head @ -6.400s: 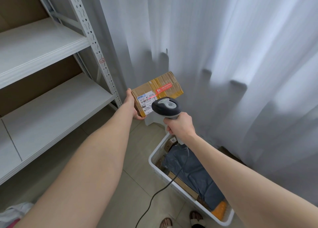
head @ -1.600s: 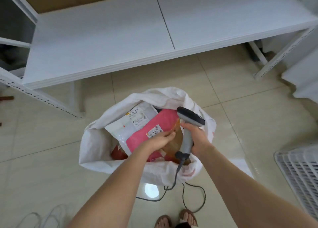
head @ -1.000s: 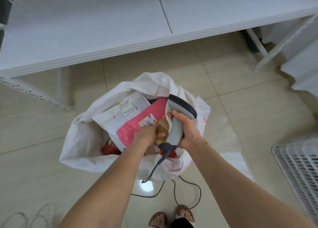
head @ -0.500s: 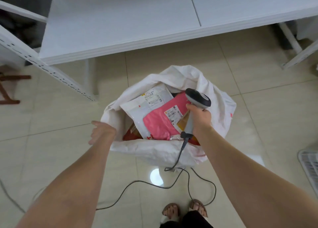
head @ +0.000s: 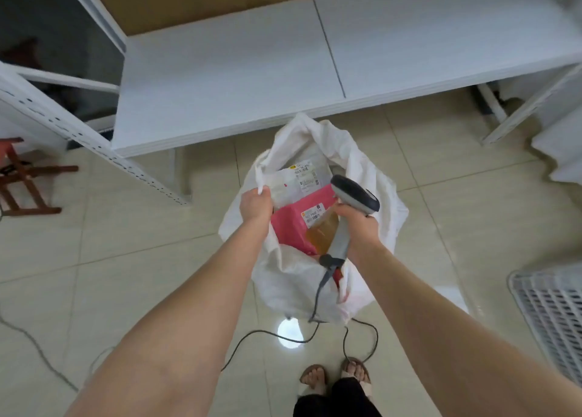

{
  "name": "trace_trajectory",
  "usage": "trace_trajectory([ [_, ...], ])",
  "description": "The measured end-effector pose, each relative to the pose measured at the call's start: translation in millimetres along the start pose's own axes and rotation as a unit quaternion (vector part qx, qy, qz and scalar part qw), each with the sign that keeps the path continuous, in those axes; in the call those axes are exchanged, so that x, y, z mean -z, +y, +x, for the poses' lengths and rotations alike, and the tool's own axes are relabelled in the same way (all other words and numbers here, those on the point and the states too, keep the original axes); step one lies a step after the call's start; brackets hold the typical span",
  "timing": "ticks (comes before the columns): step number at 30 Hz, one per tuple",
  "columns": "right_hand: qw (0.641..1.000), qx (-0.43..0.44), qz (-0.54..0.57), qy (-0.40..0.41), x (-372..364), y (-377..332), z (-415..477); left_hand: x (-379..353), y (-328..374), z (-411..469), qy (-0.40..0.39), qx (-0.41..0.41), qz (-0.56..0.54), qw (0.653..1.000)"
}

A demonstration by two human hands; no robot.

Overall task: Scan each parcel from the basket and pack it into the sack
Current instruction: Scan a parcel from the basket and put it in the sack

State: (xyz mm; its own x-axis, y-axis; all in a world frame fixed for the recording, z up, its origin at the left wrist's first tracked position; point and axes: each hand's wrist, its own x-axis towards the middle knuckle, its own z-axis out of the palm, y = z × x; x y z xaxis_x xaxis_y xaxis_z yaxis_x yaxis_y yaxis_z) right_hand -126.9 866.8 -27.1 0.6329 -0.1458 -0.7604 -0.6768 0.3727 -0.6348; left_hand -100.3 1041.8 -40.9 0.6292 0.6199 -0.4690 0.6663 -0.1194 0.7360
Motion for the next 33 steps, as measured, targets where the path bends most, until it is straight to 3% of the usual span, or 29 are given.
trace_trajectory([
  [4, 1.0, 0.018, 0.014, -0.018, -8, -44, -42, 23, 54, -34, 0.012, -0.055, 0.002, 0.998],
  [6, 1.0, 0.012, 0.006, 0.004, -1, -59, -57, 40, 73, -42, 0.003, -0.047, 0.053, 0.997],
  [11, 0.996, 0.029, 0.074, 0.041, 6, -82, -79, 61, 117, -41, 0.044, -0.06, 0.008, 0.997],
  [13, 0.996, 0.015, 0.051, 0.068, 4, -86, -88, 59, 128, -47, 0.016, -0.062, 0.048, 0.997],
  [15, 0.994, 0.025, 0.044, 0.093, 0, -94, -94, 62, 137, -45, 0.012, -0.088, 0.103, 0.991],
  [18, 0.986, 0.064, 0.099, 0.119, -6, -107, -99, 75, 151, -30, 0.041, -0.162, 0.094, 0.981],
  [20, 0.981, 0.06, 0.129, 0.13, -9, -105, -97, 79, 147, -15, 0.022, -0.195, 0.159, 0.967],
  [24, 0.988, 0.036, 0.089, 0.12, -13, -79, -90, 90, 114, 6, -0.027, -0.105, 0.32, 0.941],
  [29, 0.979, 0.044, 0.166, 0.107, -26, -67, -79, 83, 114, 13, 0.041, -0.163, 0.279, 0.946],
  [33, 0.982, -0.009, 0.119, 0.149, -27, -56, -75, 84, 102, 17, -0.03, -0.079, 0.299, 0.951],
])
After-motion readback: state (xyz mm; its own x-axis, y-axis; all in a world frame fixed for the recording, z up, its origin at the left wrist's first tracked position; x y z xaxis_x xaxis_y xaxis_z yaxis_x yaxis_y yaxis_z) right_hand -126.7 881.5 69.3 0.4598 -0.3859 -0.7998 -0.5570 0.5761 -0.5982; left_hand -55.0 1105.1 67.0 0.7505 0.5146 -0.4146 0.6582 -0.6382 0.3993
